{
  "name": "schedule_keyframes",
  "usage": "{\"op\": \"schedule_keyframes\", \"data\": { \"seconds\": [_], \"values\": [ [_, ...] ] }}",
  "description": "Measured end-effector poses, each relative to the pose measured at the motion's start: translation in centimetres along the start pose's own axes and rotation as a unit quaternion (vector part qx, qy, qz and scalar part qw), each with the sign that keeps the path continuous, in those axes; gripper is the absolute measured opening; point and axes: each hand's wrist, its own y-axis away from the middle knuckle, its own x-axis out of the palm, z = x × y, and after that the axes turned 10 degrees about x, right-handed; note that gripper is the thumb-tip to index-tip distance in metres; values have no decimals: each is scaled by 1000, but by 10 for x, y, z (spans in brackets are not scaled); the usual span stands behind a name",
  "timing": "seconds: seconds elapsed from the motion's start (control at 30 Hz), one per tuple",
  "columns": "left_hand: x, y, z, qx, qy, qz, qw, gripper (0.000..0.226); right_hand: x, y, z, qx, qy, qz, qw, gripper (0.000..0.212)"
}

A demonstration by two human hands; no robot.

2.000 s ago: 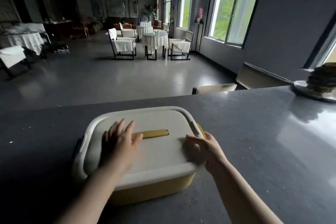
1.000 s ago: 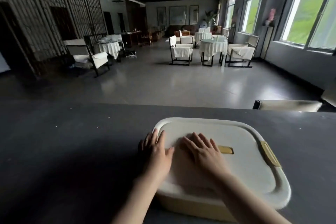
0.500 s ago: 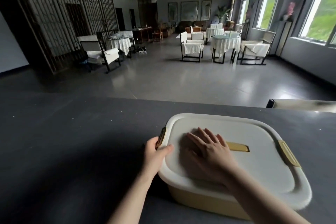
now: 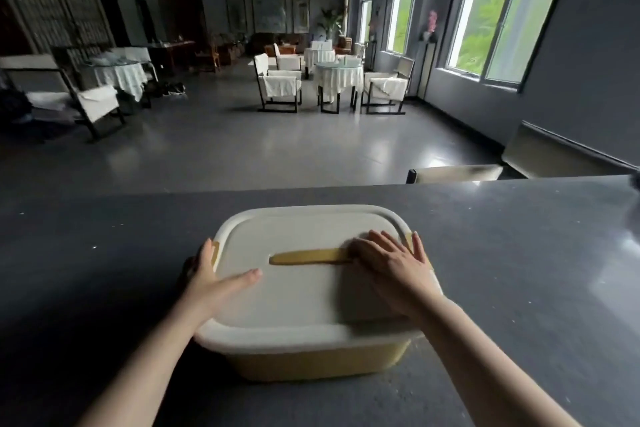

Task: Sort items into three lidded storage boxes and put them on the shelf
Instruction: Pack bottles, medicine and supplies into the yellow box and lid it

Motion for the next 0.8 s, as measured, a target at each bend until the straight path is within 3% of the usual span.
{"op": "schedule_keyframes", "data": {
  "seconds": [0.07, 0.1, 0.17, 0.23, 0.43, 0.57, 0.67, 0.8],
  "values": [
    [2, -4, 3, 7, 19, 4, 1000, 121, -7, 5, -26, 88, 0, 5, 996, 48],
    [3, -5, 3, 11, 33, 5, 999, 119, -9, 7, -36, 136, -66, 18, 988, 55],
    [3, -7, 5, 18, 37, 1, 999, 114, -10, 12, -43, 216, -307, 50, 926, 75],
    [3, -8, 6, 21, 31, -9, 999, 113, -6, 15, -46, 243, -438, 52, 864, 93],
    [0, -8, 6, 24, 52, -5, 998, 116, -6, 8, -50, 249, -498, 72, 828, 81],
    [-3, -9, 5, 31, 66, -11, 997, 107, -15, 13, -44, 240, -524, 81, 813, 74],
    [-7, -7, 7, 48, 81, 5, 996, 103, -18, 39, -38, 256, -542, 41, 800, 68],
    [-7, -7, 2, 91, 64, 84, 990, 103, -18, 100, -31, 301, -550, -45, 778, 66]
  ]
}}
